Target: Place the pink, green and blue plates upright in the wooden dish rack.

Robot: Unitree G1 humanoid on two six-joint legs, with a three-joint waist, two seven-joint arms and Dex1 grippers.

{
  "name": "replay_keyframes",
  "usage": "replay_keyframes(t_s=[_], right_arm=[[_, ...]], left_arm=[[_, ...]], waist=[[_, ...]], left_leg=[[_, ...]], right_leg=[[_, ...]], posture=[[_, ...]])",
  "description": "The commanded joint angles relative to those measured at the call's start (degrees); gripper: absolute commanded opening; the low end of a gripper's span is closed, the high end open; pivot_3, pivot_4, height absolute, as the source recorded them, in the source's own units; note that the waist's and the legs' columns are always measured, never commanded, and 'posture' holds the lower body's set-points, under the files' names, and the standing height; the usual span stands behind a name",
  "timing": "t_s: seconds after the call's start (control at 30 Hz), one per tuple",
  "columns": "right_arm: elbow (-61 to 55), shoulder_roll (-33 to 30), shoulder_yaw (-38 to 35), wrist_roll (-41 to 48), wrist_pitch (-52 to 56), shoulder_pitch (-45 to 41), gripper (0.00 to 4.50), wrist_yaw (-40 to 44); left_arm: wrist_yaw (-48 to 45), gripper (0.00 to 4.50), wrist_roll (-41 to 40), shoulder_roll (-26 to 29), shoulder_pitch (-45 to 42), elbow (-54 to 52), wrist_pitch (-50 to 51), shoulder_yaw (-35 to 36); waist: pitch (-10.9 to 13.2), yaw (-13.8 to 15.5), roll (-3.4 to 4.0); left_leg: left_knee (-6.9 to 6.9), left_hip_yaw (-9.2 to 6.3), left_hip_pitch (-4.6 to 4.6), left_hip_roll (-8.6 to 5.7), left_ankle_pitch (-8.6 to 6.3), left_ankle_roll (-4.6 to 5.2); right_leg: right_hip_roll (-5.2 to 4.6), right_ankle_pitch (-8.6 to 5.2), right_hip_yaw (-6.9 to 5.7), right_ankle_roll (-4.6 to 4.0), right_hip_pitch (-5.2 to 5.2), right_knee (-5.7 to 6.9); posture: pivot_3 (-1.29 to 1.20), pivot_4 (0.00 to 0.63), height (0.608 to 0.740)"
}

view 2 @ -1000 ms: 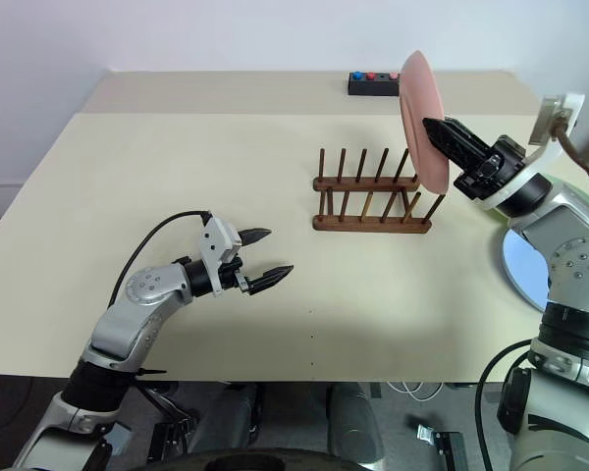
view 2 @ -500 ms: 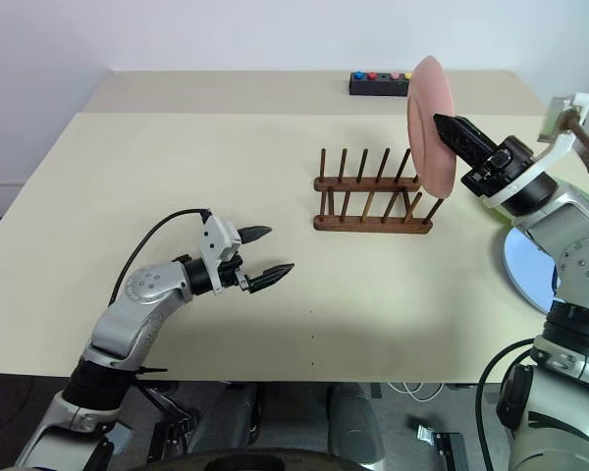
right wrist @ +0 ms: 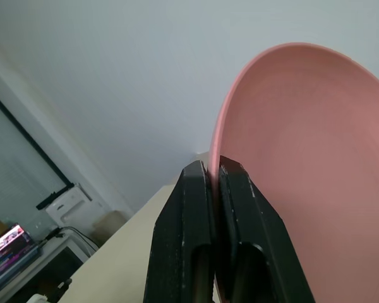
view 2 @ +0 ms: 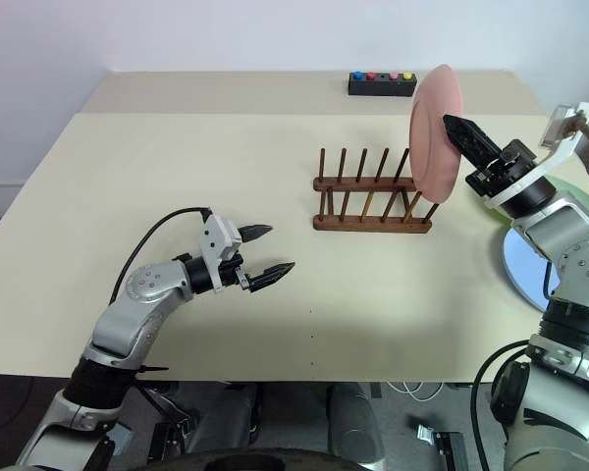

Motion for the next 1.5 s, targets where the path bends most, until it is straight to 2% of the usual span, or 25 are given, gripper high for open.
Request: replay_keyframes(t_s=[0.03,0.07,0.3,0.77,0.9,1.03,1.13,1.3,1.5], right_arm=[[0.3,0.1,-1.4,-0.2,-0.1,0.4,0.66,-0.5],[0.3,0.0,-1.5,-0.1,-0.1,0.4,0.95,-0.5],[1.7,-0.6,-2.1,-2.0,-2.0,0.3,4.43,-1.1],[4.8,-6.5,-2.8,-12.1,-11.0,-3.0,4.43,1.6],[3.5,-12.9,-7.1,-15.7,-14.9,0.4,4.43,3.8],[4.6,-15.8,-9.7,-17.5,-16.8,3.0,4.43,5.0],[6.2,-19.3,-10.5,-23.4,-21.2,7.6,4.43,6.8],[9.4,-22.0,-1.8,-36.3,-31.2,11.9,4.43,9.8],[17.1,-23.1,11.8,-52.4,-45.1,10.2,4.43,10.3]], left_arm=[[0.0,4.50,0.1,-0.2,-0.6,-0.8,-1.2,0.1],[0.0,4.50,0.1,-0.2,-0.6,-0.8,-1.2,0.1],[0.0,4.50,0.2,-0.2,-0.6,-0.8,-1.1,0.1],[0.1,4.50,0.0,-0.4,-0.3,-1.2,-0.9,0.0],[0.1,4.50,-0.1,-0.3,-0.2,-1.6,-0.8,0.4],[0.0,4.50,-0.3,-0.2,-0.3,-1.9,-0.7,0.6],[-0.8,4.50,-0.4,0.0,-1.1,-1.3,-1.1,0.5],[-3.5,4.50,-2.1,-0.4,-3.5,-1.2,-0.9,0.2],[-4.4,4.50,-1.6,-0.5,-5.0,0.0,-1.1,0.0]], waist=[[0.0,0.0,0.00],[0.0,0.0,0.00],[0.0,-0.1,0.04],[0.1,-0.1,0.10],[0.1,0.5,0.28],[0.1,-0.1,0.28],[0.1,-0.2,0.34],[0.1,-0.4,0.34],[0.1,-0.6,0.37]], left_leg=[[0.00,0.00,0.00,0.00,0.00,0.00],[0.00,0.00,0.00,0.00,0.00,0.00],[-0.02,0.00,0.00,0.00,0.00,0.00],[-0.02,0.02,-0.01,0.00,0.00,0.00],[0.00,0.03,-0.07,-0.01,0.00,0.00],[-0.01,0.05,-0.06,-0.01,-0.04,0.07],[-0.01,0.09,0.00,0.00,-0.04,0.07],[0.04,0.18,0.02,0.00,-0.04,0.07],[0.01,0.21,0.05,0.00,-0.04,0.06]], right_leg=[[0.00,0.00,0.00,0.00,0.00,0.00],[0.00,0.00,0.00,0.00,0.00,0.00],[0.01,0.00,0.00,0.00,-0.02,0.00],[0.00,0.00,0.01,0.00,-0.02,-0.02],[-0.01,-0.01,0.02,0.02,-0.04,-0.03],[-0.02,-0.02,0.02,0.04,-0.01,-0.08],[-0.01,-0.02,0.06,0.03,-0.02,-0.06],[-0.01,-0.05,0.12,-0.01,-0.01,-0.06],[-0.01,-0.02,0.16,0.05,-0.02,-0.05]], posture=[[0.00,0.150,0.734],[0.00,0.150,0.734],[0.00,0.150,0.734],[0.00,0.150,0.734],[0.00,0.150,0.734],[0.00,0.150,0.734],[0.00,0.150,0.734],[0.00,0.150,0.734],[0.00,0.150,0.734]])
